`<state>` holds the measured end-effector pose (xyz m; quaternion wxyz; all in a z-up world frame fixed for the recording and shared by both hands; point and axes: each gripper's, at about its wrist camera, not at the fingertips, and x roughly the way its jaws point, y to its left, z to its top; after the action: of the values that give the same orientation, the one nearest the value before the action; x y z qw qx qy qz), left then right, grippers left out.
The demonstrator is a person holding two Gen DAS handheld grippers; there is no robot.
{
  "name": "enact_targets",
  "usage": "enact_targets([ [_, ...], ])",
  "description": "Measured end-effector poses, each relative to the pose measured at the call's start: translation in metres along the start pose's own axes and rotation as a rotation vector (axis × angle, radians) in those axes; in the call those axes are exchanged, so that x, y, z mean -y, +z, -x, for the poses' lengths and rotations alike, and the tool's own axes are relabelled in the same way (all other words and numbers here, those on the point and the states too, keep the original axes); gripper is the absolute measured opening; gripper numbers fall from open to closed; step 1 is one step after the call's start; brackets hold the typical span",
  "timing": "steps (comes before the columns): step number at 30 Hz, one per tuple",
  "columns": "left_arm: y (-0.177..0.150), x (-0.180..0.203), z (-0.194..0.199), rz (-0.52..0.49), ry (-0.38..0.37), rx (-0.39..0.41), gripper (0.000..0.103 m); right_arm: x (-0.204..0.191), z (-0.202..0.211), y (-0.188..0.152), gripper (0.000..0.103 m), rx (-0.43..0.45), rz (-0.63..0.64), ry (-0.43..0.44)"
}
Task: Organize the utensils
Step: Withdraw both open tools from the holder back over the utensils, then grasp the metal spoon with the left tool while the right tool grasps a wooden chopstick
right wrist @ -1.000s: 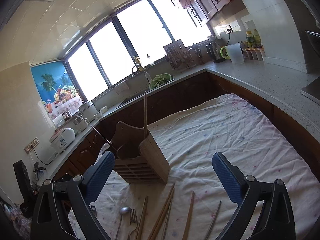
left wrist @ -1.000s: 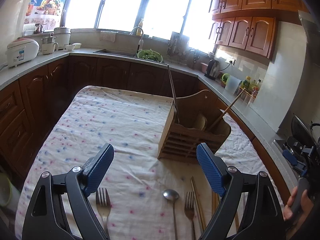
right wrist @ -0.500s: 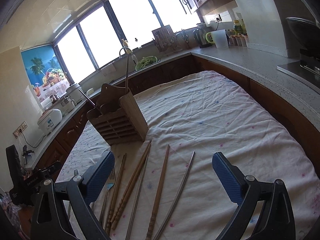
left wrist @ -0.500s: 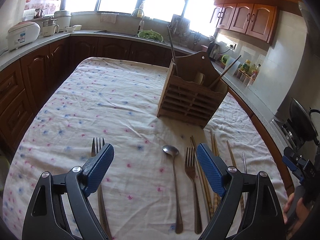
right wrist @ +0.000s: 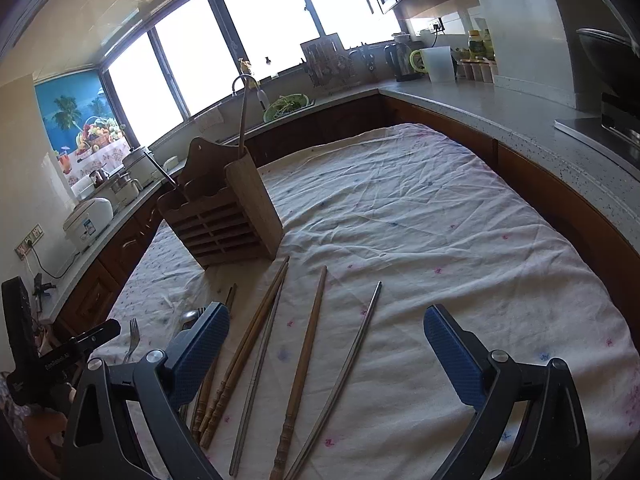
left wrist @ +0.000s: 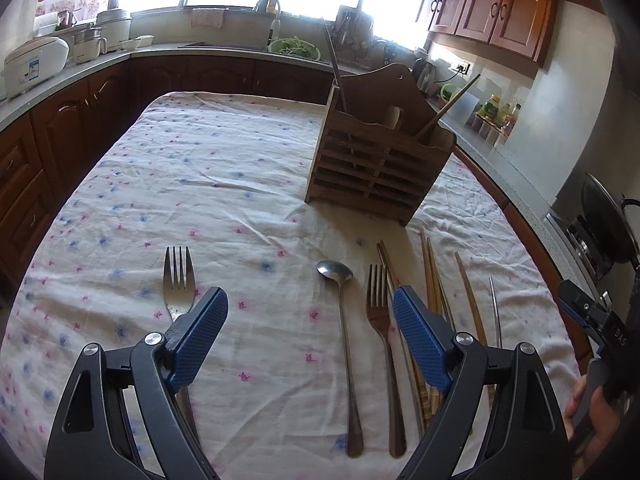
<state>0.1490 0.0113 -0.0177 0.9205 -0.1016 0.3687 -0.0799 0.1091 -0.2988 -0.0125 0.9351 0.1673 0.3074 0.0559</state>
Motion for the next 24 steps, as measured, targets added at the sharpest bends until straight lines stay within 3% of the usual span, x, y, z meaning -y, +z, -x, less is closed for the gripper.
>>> enact_targets([
  [3, 0.002, 0.001, -0.006, -0.002, -0.006, -0.018, 0.087, -0.004, -0.006, 0.002, 0.096, -0.005, 0.019, 0.001],
  [8, 0.004, 0.001, -0.015, -0.008, -0.01, -0.045, 0.084, -0.012, -0.022, 0.006, 0.077, -0.044, 0.036, 0.005],
  [10, 0.005, 0.002, -0.019, -0.012, -0.016, -0.057, 0.077, -0.013, -0.029, 0.007, 0.066, -0.063, 0.037, 0.006],
  [16, 0.006, 0.006, -0.037, -0.035, -0.034, -0.115, 0.057, -0.02, -0.053, 0.009, 0.05, -0.117, 0.052, 0.003],
  [24, 0.009, 0.015, -0.061, -0.068, -0.045, -0.183, 0.046, -0.022, -0.096, 0.012, 0.036, -0.207, 0.084, -0.034],
])
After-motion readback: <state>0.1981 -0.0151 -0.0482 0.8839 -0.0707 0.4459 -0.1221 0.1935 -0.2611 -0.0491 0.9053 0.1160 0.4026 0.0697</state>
